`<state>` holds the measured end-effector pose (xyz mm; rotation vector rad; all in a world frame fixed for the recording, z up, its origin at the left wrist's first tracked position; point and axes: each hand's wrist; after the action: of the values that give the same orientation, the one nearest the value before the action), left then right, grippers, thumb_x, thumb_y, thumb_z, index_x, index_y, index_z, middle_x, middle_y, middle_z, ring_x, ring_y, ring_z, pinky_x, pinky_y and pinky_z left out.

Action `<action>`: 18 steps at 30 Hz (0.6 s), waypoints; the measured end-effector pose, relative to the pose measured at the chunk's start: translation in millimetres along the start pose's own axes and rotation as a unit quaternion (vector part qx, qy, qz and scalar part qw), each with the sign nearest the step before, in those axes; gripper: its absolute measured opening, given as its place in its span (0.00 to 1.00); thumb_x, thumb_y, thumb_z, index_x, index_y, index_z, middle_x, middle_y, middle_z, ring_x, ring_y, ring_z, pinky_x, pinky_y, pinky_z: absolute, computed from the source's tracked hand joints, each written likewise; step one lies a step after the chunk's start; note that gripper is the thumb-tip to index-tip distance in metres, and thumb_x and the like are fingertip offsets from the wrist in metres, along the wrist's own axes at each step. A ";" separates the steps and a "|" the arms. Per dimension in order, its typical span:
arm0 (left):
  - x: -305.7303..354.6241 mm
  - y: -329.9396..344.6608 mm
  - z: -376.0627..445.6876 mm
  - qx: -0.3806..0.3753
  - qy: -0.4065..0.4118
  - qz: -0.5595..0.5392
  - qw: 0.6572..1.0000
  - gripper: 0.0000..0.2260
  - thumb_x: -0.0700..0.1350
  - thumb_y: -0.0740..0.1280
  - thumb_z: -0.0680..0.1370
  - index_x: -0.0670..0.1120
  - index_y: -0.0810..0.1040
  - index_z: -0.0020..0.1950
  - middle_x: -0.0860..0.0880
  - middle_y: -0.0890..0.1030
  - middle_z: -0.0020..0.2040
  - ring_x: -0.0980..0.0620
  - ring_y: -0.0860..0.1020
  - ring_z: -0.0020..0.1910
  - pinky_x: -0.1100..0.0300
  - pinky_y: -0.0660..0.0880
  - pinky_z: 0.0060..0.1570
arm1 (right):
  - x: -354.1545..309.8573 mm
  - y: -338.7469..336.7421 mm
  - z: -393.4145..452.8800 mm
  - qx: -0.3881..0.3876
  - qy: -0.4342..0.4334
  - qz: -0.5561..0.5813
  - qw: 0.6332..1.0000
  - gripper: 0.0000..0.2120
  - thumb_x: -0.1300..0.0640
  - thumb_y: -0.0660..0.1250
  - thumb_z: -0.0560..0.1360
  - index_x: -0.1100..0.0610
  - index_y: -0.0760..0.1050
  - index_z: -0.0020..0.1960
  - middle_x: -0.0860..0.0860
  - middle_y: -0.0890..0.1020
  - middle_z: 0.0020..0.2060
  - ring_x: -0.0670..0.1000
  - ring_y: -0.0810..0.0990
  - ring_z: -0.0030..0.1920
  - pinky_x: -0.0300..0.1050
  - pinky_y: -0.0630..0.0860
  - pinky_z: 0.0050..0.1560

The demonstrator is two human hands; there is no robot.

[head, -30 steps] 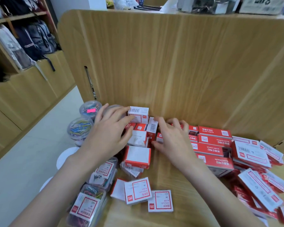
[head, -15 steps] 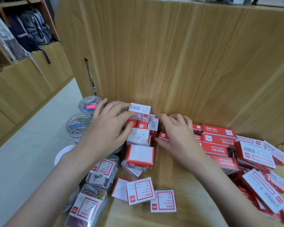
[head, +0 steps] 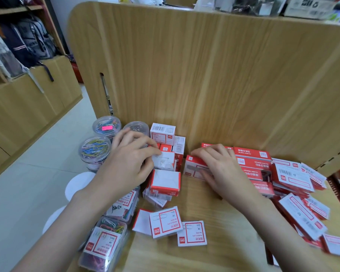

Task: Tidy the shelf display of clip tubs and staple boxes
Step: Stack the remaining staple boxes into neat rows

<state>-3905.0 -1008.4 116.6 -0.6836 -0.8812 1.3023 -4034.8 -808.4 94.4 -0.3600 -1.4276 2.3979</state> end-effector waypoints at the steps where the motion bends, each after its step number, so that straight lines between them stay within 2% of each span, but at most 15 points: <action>1: 0.3 0.2 0.4 0.001 0.000 -0.001 1.000 0.14 0.46 0.57 0.73 0.48 0.83 0.46 0.55 0.80 0.46 0.53 0.70 0.50 0.51 0.56 0.64 | 1.4 1.0 1.9 -0.006 -0.005 0.001 1.000 0.21 0.62 0.71 0.65 0.52 0.72 0.55 0.48 0.80 0.46 0.56 0.76 0.47 0.50 0.72 0.42; 5: -0.3 0.3 0.9 0.006 0.002 -0.002 1.000 0.14 0.46 0.57 0.73 0.49 0.83 0.45 0.55 0.80 0.45 0.53 0.69 0.50 0.51 0.56 0.63 | 9.4 2.8 6.5 -0.030 -0.035 -0.003 0.999 0.27 0.67 0.72 0.64 0.48 0.73 0.58 0.46 0.79 0.46 0.50 0.67 0.49 0.47 0.67 0.42; 9: -1.1 1.0 0.2 0.010 0.003 0.001 1.000 0.14 0.46 0.57 0.73 0.49 0.83 0.46 0.55 0.80 0.45 0.53 0.70 0.50 0.52 0.56 0.64 | 11.5 1.9 5.5 -0.052 -0.048 -0.021 0.997 0.32 0.69 0.72 0.62 0.46 0.71 0.61 0.46 0.77 0.47 0.50 0.66 0.49 0.46 0.63 0.44; 12: -1.0 1.6 0.0 0.014 0.001 -0.001 1.000 0.14 0.45 0.57 0.73 0.49 0.83 0.45 0.55 0.80 0.45 0.53 0.70 0.50 0.52 0.56 0.63 | 10.0 -1.8 5.7 -0.050 -0.053 -0.016 0.997 0.29 0.70 0.70 0.61 0.47 0.74 0.57 0.48 0.77 0.49 0.50 0.66 0.51 0.47 0.66 0.45; 15: -0.4 1.6 -0.3 0.015 -0.001 -0.005 1.000 0.14 0.45 0.57 0.73 0.48 0.83 0.45 0.55 0.80 0.45 0.53 0.70 0.50 0.54 0.54 0.64 | 14.2 -7.4 3.8 -0.059 -0.034 0.003 0.998 0.25 0.68 0.65 0.60 0.50 0.73 0.55 0.52 0.75 0.53 0.53 0.66 0.54 0.53 0.71 0.50; 18: 0.6 1.9 -0.7 0.015 0.000 -0.006 1.000 0.14 0.45 0.57 0.73 0.48 0.83 0.45 0.55 0.80 0.45 0.53 0.70 0.50 0.54 0.55 0.64 | 20.4 -8.7 0.2 -0.077 -0.011 0.015 0.997 0.24 0.65 0.61 0.60 0.52 0.72 0.55 0.55 0.74 0.56 0.56 0.69 0.55 0.55 0.72 0.53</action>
<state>-3905.4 -1007.4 114.8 -0.6526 -0.8633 1.3026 -4052.3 -796.5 101.2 -0.3970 -1.6325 2.3289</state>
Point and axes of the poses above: each hand's wrist, its own z-axis towards the middle knuckle, its own y-axis out of the palm, x = y × z
